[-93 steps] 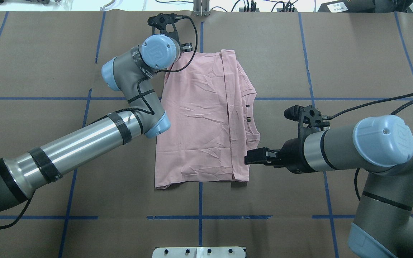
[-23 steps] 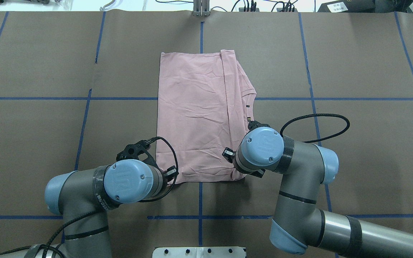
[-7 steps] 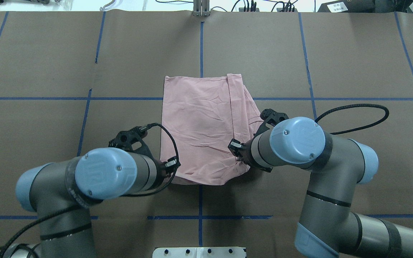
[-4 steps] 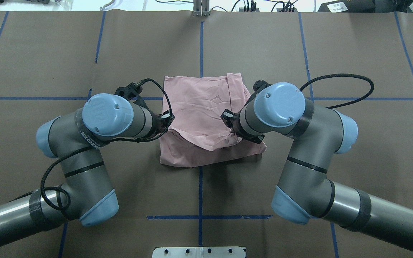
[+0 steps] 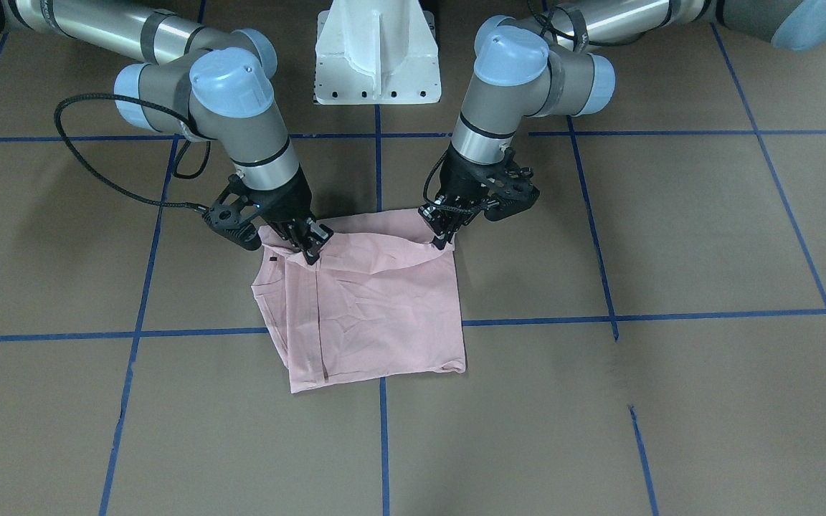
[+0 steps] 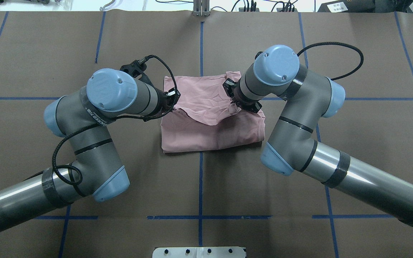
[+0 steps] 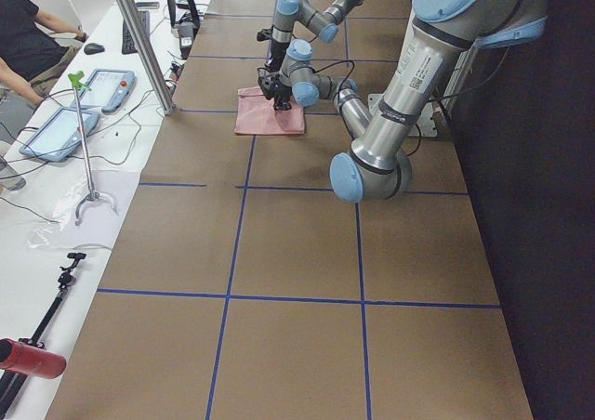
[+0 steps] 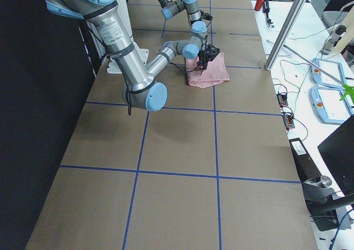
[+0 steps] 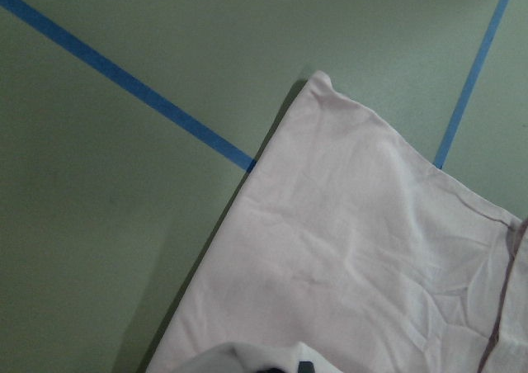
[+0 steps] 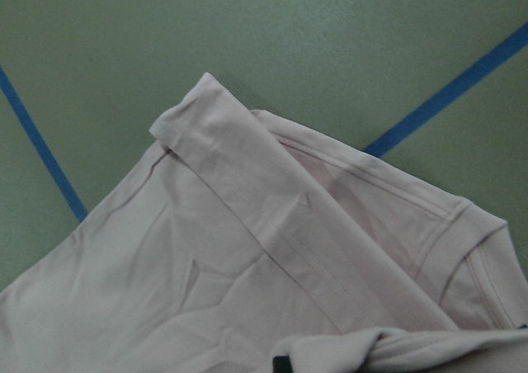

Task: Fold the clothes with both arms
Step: 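Lift the near edge with both grippers and fold it away from the robot, then lower the edge onto the shirt and open both grippers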

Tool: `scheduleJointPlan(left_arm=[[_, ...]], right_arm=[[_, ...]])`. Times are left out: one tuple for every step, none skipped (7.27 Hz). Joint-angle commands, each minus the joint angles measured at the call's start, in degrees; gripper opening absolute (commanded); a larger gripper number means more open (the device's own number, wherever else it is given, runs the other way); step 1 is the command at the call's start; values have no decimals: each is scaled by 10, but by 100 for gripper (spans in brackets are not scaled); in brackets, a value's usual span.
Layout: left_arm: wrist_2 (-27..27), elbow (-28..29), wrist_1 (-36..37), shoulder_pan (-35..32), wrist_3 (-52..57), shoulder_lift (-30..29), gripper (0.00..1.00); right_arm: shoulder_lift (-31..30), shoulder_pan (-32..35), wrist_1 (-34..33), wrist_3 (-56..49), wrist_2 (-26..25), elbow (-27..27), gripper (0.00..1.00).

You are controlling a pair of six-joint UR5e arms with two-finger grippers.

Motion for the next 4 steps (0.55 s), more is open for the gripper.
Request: scheduleJointPlan(left_arm=[[1, 66, -25, -18, -1, -34, 0], [2, 85, -36, -23, -1, -38, 0], [4, 126, -52, -43, -1, -56, 0], [3, 215, -85, -72, 0, -98, 28]], right_arm=[[30, 30, 61, -1, 12, -86, 0], [43, 36, 104, -1, 12, -139, 0], [53, 44, 120, -2, 12, -175, 0], [72, 58, 121, -8, 13, -212, 42]])
